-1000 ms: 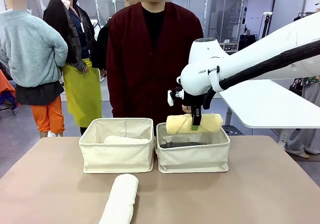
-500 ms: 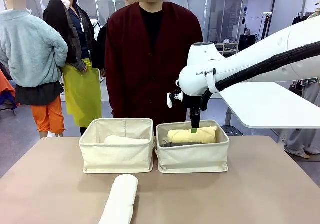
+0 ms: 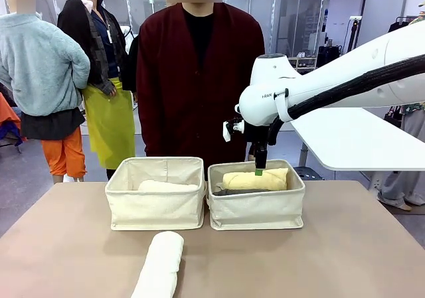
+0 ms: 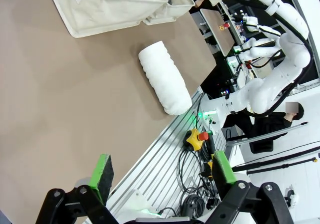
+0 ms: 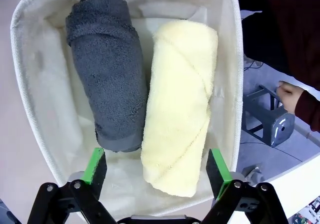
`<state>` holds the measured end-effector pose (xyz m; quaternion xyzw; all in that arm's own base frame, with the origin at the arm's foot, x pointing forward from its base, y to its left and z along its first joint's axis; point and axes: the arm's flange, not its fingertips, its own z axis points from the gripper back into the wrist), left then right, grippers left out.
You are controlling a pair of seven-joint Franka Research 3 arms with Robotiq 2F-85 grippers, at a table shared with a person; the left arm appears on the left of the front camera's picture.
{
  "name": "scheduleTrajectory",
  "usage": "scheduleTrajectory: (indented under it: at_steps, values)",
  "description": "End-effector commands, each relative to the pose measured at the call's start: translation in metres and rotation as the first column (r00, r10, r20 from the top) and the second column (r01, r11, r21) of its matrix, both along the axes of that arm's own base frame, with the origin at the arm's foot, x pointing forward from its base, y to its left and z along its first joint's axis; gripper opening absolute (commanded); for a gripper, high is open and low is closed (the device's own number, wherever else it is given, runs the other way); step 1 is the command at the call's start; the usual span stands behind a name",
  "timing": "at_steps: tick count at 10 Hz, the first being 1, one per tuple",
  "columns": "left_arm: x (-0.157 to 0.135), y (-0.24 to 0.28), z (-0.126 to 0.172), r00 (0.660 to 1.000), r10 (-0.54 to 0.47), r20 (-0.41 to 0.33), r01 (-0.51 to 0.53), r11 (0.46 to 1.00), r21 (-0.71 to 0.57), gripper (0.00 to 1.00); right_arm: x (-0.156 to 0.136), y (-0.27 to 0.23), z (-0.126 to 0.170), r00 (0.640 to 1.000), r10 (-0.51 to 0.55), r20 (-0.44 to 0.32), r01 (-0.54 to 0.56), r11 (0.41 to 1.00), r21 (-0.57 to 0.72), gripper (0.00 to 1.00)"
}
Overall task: Divide the towels into two baskets.
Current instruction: Pick up one hotel-folded towel from the bottom of the table and place it in the Fabric basket indicated by the person.
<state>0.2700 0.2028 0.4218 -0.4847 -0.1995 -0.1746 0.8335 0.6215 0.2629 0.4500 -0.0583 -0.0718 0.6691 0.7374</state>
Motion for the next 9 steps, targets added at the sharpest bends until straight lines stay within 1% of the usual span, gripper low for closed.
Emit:
scheduleTrajectory:
  at_steps: [1, 9]
  values:
    - [-0.0029, 0.0016, 0.0018, 1.0, -0.006, 0.006, 0.005, 1.0, 0.002, 1.0, -0.0006, 0.002, -0.0008, 1.0, 0.003, 0.001, -0.003, 1.0, -0.001, 1.0]
    - [-0.0029, 0.0016, 0.0018, 1.0, -0.006, 0.006, 0.005, 1.0, 0.002, 1.0, -0.0006, 0.002, -0.0008, 1.0, 0.003, 0.001, -0.003, 1.0, -0.001, 1.0]
